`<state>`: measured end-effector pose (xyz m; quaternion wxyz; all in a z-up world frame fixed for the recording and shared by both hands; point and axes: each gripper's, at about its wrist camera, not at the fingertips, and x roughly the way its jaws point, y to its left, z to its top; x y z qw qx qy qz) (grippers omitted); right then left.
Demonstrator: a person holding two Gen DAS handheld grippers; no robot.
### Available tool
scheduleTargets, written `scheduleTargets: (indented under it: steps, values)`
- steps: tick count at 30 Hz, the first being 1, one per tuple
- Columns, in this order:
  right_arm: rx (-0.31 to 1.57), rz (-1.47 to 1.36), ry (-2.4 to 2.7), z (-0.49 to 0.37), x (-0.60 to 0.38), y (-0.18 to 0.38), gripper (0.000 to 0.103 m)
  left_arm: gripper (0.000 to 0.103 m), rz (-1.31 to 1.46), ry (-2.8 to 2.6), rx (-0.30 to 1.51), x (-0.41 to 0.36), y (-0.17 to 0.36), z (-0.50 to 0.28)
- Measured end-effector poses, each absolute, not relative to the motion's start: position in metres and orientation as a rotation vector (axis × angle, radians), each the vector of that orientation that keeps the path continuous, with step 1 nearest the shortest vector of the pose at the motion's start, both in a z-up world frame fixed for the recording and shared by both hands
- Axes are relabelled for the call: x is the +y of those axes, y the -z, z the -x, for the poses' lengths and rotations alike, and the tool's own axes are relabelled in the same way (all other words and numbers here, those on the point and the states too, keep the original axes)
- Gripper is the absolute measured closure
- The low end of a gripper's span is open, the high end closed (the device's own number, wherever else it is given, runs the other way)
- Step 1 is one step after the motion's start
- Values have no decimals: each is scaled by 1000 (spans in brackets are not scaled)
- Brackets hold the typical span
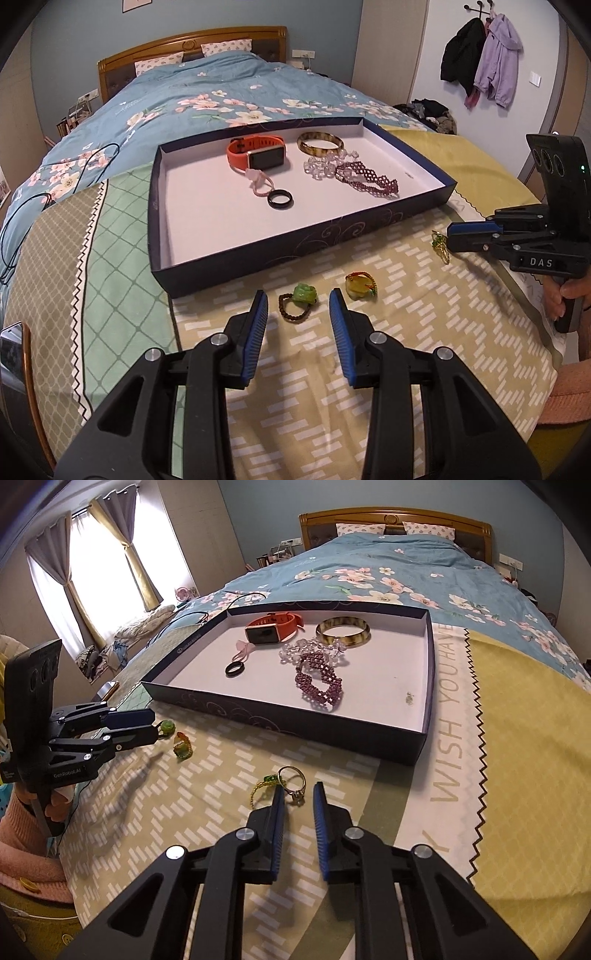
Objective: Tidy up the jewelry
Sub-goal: 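Reach the right tool to the gold green-stone ring and grasp it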
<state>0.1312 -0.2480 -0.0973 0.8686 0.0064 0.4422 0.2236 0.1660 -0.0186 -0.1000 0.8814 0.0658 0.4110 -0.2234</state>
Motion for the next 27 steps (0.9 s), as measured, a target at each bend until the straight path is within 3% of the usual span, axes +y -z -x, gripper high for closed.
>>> scheduleTargets:
  steps: [20,24,27]
  values:
    - [918,-55,-486,-131,-245,94,91,70,-114,478,864,-20,103,-169]
    - [925,-78,-519,-127,-240,94,80,70,-118,522,836,-24,98,-159]
    - [932,-80,-528,-127,-235,96,78,70,-127,561,828,-31,96,-153]
